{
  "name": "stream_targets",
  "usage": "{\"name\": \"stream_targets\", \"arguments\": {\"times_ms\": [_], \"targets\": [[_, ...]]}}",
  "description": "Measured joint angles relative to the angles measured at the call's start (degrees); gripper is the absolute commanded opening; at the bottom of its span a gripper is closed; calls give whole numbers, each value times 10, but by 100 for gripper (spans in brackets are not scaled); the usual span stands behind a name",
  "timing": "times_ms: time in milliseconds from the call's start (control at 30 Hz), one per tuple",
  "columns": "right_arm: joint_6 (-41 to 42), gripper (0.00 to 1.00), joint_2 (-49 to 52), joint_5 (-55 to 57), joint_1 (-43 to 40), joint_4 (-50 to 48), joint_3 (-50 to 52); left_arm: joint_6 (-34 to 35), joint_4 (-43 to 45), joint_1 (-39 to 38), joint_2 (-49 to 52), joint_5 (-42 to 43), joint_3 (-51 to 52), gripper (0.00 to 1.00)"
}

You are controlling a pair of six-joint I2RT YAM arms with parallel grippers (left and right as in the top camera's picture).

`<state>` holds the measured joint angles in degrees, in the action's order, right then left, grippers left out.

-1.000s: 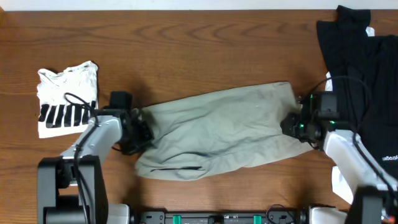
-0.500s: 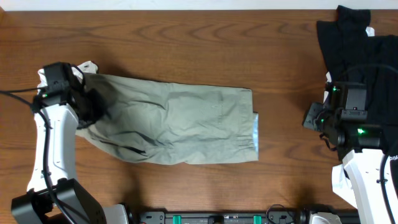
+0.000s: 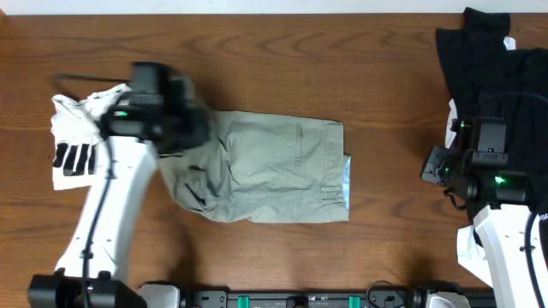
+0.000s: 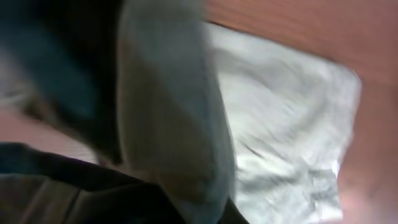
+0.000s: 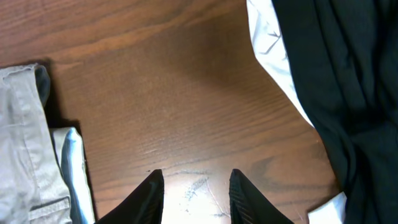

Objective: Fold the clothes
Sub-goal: 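Lift the shorts' left end with the left gripper and fold it rightward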

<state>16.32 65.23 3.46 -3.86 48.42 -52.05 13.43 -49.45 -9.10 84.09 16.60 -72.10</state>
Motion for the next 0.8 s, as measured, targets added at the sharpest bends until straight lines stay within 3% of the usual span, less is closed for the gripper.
{"name": "stream_targets", "arguments": {"times_ms": [367,567,800], "targets": [[0,33,10,-5,0,3,0,29,73,-260,6,-25,0,6],[0,33,15,-12,0,4,0,65,121,-327,53,-37,0,6],[0,33,15,-19,0,12,0,105,172,-354,87,-41,0,7]]}}
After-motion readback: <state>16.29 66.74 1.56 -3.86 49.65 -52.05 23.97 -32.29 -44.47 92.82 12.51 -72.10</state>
